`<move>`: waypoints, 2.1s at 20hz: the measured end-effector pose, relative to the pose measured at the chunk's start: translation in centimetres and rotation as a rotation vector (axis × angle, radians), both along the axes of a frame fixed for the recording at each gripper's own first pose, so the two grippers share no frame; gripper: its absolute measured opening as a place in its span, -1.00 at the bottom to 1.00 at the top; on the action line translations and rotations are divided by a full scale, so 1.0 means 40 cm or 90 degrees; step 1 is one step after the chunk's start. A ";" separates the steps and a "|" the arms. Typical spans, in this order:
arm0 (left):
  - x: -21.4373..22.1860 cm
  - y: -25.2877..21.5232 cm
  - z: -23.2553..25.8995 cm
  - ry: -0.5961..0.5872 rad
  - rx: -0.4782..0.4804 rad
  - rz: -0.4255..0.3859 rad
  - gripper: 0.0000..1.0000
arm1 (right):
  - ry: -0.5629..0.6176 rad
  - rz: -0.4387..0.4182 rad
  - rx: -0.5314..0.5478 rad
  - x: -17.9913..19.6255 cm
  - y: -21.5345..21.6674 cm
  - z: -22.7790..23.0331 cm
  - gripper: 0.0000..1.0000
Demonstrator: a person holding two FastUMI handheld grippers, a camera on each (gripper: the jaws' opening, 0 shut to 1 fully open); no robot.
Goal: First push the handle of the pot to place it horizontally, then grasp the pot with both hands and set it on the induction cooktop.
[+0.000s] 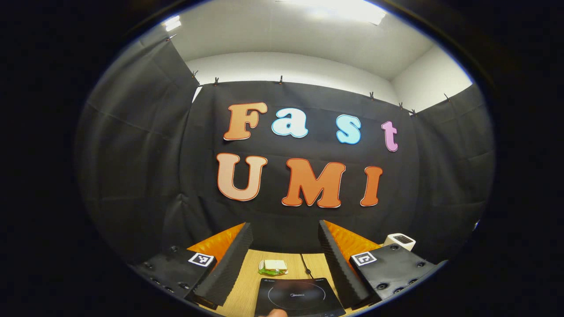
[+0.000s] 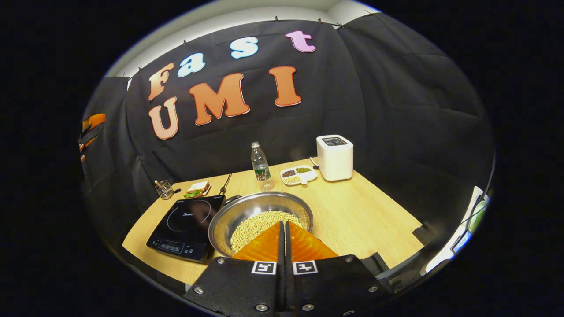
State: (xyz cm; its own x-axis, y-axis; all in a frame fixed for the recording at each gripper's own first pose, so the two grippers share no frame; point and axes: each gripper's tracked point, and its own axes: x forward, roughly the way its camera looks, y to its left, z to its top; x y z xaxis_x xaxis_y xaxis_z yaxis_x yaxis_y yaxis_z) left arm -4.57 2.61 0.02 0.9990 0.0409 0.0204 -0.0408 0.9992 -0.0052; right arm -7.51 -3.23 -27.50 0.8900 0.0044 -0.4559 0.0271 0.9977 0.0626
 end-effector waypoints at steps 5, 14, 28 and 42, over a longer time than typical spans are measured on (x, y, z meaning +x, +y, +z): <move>-0.012 0.004 0.006 -0.005 0.002 -0.001 0.95 | 0.047 0.001 0.004 -0.026 0.012 -0.088 -1.00; -0.010 0.017 -0.011 -0.003 -0.001 0.004 0.93 | 0.129 0.017 0.013 -0.077 0.051 -0.222 -1.00; 0.021 0.021 -0.023 0.005 0.011 0.015 0.96 | 0.201 0.013 0.009 -0.020 0.052 -0.329 -1.00; 0.082 0.038 -0.062 0.028 0.012 0.031 0.97 | 0.217 -0.017 0.019 0.047 0.016 -0.353 -1.00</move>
